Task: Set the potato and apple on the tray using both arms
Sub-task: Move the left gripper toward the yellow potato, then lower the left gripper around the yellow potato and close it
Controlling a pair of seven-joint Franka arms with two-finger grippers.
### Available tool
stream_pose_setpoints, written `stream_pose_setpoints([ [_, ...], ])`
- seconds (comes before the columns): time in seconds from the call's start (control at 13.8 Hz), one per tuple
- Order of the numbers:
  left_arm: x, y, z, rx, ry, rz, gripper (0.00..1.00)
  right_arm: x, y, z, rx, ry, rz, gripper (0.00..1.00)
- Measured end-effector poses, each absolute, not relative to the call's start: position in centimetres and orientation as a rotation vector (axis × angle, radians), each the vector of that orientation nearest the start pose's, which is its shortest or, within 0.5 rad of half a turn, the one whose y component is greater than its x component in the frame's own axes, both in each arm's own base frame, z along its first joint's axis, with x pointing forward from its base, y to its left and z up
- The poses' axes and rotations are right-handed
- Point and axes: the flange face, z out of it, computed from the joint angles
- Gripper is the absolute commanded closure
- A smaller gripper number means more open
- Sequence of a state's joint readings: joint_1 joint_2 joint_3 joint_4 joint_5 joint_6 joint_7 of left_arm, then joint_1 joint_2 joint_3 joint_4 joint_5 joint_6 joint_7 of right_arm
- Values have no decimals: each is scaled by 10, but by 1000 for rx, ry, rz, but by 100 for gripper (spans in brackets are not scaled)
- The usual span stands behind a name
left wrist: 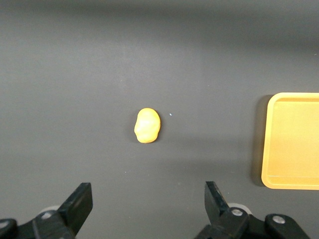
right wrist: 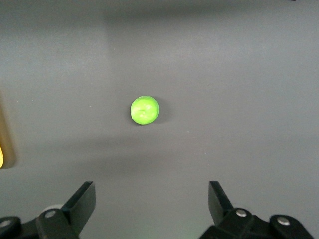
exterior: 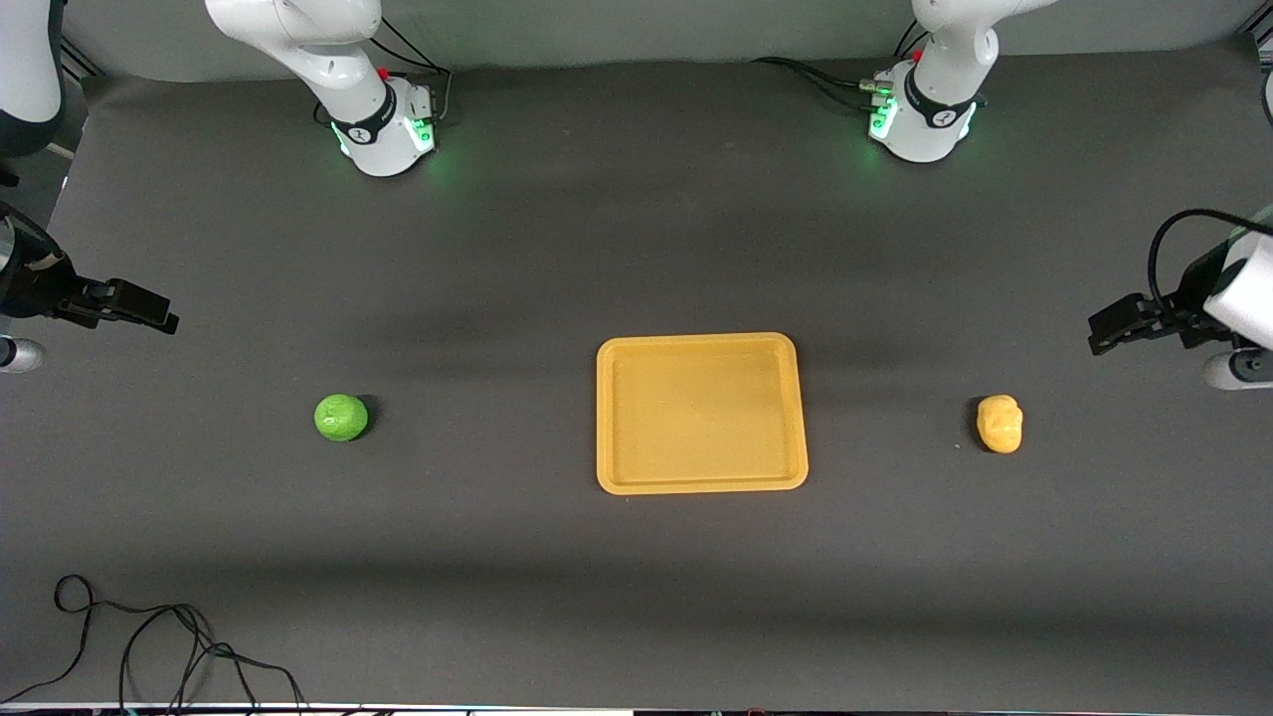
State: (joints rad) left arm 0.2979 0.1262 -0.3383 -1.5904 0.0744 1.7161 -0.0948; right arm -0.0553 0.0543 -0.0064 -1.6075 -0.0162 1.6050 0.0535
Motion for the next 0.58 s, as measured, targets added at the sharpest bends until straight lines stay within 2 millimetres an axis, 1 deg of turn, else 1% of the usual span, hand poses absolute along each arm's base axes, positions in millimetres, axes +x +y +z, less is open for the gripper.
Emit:
stream_pose_setpoints([
  [0.14, 608, -9, 538, -3102, -49, 30, 0, 570, -37, 579, -3151, 179, 90, 0],
  [0.29, 619, -7, 507, -3110, -43, 94, 0, 570, -36, 579, -3151, 179, 91, 0],
  [0.43, 638, 1, 466, -3132, -52, 92, 0, 570, -36, 579, -3152, 178, 91, 0],
  [0.58, 656, 9, 420, -3148, -59, 88, 0, 570, -36, 579, -3151, 178, 92, 0],
])
